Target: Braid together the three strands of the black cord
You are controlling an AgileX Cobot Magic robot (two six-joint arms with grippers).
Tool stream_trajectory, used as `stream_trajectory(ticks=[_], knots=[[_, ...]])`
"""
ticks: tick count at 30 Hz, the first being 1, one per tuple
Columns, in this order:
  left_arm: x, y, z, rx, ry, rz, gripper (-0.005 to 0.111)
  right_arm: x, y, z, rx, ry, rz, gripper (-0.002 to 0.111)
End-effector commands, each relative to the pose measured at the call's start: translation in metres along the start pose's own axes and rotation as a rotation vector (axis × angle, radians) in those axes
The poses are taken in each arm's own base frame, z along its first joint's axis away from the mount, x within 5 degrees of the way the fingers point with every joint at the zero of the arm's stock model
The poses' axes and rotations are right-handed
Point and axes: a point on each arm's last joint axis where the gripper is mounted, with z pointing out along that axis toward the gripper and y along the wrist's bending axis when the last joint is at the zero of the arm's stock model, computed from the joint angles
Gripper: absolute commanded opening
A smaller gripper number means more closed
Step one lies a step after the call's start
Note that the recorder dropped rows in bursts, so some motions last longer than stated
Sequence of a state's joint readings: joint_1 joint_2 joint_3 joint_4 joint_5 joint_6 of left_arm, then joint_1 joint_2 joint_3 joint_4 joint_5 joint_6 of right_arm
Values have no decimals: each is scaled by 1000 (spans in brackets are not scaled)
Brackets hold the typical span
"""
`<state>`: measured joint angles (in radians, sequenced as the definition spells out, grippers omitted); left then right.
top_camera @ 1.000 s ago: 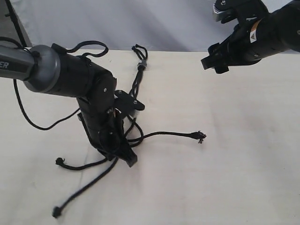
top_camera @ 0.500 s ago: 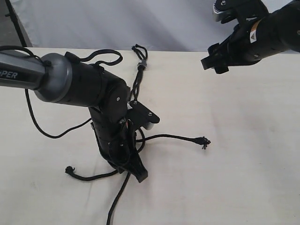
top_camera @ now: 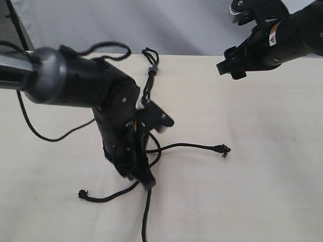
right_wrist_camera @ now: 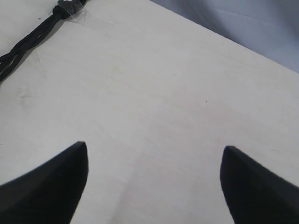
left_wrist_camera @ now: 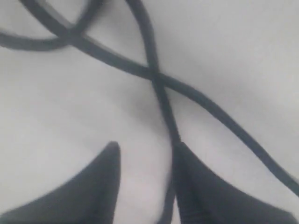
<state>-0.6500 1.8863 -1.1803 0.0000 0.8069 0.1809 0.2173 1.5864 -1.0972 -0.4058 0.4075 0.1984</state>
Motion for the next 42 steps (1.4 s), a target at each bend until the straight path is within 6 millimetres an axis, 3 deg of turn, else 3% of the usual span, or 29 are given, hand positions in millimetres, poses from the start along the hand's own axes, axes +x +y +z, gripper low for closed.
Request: stream_trajectory(ticks=[1, 2, 5, 7, 11, 14, 17, 22, 27, 37, 39, 42], knots=[[-1, 20, -73, -159, -239, 12, 8, -1, -2, -3, -2, -13, 22, 73], [2, 28, -88, -193, -292, -14, 0, -1, -1, -3, -7, -10, 37, 73], [15, 59, -124, -261, -436, -143, 0, 0, 5, -3, -41, 7, 79, 73], [25, 77, -137, -287, -490, -241, 0, 1, 16, -5, -65, 36, 1, 73], [55, 113, -131, -308, -464, -458, 0, 4, 57, -12, -148, 96, -97, 73], [67, 127, -116, -330, -486, -497, 0, 8, 94, -14, -249, 133, -98, 73], [72, 141, -117, -366, -550, -517, 0, 16, 133, -12, -318, 157, -168, 73], [75, 145, -118, -372, -548, -530, 0, 38, 186, -8, -399, 244, -262, 73], [75, 144, -117, -367, -540, -535, 0, 67, 226, -1, -423, 342, -420, 73], [75, 144, -117, -367, -540, -535, 0, 95, 244, 20, -397, 468, -413, 73], [75, 144, -117, -367, -540, -535, 0, 99, 244, 23, -389, 488, -441, 58], [76, 144, -117, -367, -538, -535, 0, 98, 242, 23, -384, 486, -461, 13]])
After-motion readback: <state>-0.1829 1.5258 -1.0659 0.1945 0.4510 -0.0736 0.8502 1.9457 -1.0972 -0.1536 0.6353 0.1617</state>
